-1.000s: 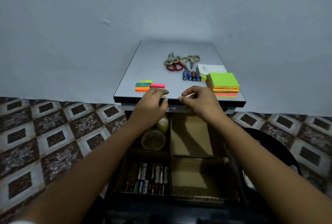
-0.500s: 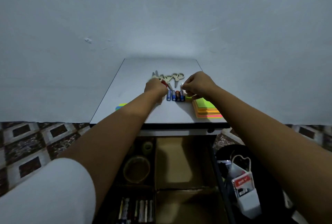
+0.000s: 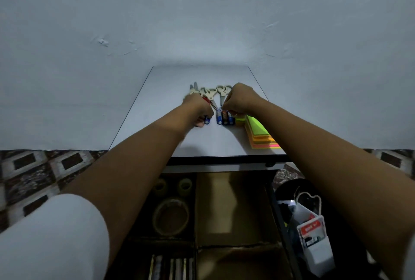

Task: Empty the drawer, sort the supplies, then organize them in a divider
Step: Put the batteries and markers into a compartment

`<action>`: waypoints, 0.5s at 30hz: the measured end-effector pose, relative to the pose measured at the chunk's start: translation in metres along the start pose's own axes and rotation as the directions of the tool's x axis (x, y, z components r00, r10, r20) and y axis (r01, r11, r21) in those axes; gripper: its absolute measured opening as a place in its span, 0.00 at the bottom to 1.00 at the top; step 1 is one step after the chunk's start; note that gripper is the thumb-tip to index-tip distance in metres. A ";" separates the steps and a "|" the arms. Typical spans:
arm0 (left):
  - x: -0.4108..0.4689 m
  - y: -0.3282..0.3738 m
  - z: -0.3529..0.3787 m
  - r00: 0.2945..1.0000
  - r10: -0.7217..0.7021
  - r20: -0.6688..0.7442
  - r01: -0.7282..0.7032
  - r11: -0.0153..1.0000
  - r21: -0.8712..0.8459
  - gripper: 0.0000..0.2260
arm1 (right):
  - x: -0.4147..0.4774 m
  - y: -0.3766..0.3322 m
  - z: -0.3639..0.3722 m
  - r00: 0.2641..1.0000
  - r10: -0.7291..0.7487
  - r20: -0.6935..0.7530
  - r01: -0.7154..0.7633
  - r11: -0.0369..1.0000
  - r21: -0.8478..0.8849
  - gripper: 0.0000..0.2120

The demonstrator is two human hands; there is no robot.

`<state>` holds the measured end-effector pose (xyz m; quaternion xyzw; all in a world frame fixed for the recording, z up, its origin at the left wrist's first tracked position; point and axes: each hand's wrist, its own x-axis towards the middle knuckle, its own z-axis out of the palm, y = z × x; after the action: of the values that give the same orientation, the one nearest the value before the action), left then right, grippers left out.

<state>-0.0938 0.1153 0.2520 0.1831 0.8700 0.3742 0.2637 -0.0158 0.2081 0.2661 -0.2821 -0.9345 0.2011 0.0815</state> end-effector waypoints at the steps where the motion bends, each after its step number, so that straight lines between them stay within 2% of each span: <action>1: 0.001 -0.002 -0.003 1.000 -0.001 -0.004 0.001 1.000 -0.027 0.08 | 0.000 -0.002 0.001 1.000 -0.013 0.014 0.013 0.998 -0.057 0.12; 6: 0.002 -0.011 -0.021 0.999 -0.031 0.042 0.034 0.996 -0.081 0.11 | 0.006 -0.009 0.009 0.996 -0.087 0.023 0.090 0.973 -0.214 0.15; 13: 0.003 -0.013 -0.031 0.999 -0.020 0.048 0.026 0.992 -0.127 0.10 | 0.013 -0.014 0.018 0.998 -0.060 0.022 0.064 0.965 -0.254 0.22; 15: 0.003 -0.013 -0.031 0.999 -0.017 0.049 0.023 0.992 -0.127 0.11 | 0.014 -0.015 0.019 0.998 -0.056 0.020 0.060 0.966 -0.252 0.20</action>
<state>-0.1161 0.0909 0.2597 0.1661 0.8394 0.4220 0.2995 -0.0399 0.1977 0.2556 -0.2615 -0.9608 0.0798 0.0449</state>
